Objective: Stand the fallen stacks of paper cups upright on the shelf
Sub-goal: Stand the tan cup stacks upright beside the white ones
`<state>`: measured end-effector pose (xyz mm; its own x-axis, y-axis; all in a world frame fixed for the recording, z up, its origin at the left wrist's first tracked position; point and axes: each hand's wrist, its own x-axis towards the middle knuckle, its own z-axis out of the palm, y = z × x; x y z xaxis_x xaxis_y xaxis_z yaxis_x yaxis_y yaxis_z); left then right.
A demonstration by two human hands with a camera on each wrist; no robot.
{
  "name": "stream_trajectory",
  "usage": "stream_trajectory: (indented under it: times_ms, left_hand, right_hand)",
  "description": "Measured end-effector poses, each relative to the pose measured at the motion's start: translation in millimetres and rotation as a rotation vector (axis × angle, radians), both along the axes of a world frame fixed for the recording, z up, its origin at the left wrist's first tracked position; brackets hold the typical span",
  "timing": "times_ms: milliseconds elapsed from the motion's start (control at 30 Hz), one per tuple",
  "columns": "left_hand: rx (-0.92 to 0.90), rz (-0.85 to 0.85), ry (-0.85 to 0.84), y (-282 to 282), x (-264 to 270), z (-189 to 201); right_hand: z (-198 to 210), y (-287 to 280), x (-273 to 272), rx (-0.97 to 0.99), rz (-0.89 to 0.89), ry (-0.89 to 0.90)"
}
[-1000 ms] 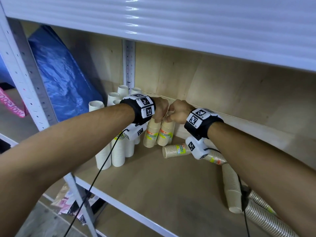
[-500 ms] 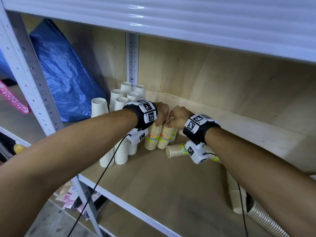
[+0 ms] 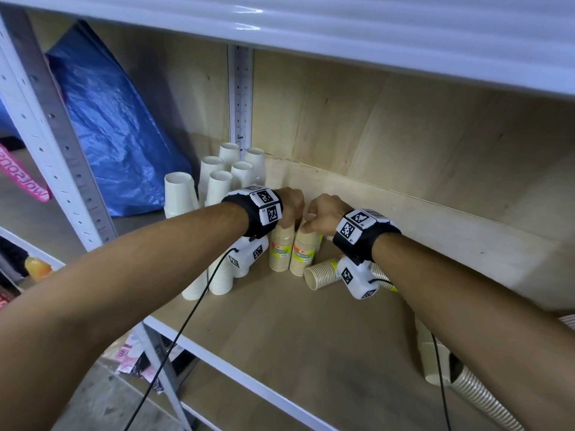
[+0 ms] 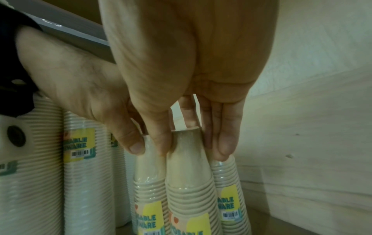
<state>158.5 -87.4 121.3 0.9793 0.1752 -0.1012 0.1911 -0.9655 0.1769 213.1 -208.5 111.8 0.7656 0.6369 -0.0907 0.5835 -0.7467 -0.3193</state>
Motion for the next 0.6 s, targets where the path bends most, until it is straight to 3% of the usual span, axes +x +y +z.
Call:
stream_trajectory:
  times_ms: [200,300,467,600]
  left_hand:
    - [0.046,-0.114,0.166,-2,-4,26]
    - [0.074,-0.118,0.048,-12,-5,31]
    - [-0.054,-0.181,-0.108,-34,6,39]
    - [-0.138,-0.261,-0.122,-63,15,39]
  right_hand:
    - [17,-14,0,0.050,-0.027,-0.007]
    - [28,-28,1,0.070,-0.086,-0.053]
    - [39,-59,2,0.081,-0.174,-0.131]
    - [36,-88,2,0.101,-0.279,-0.163]
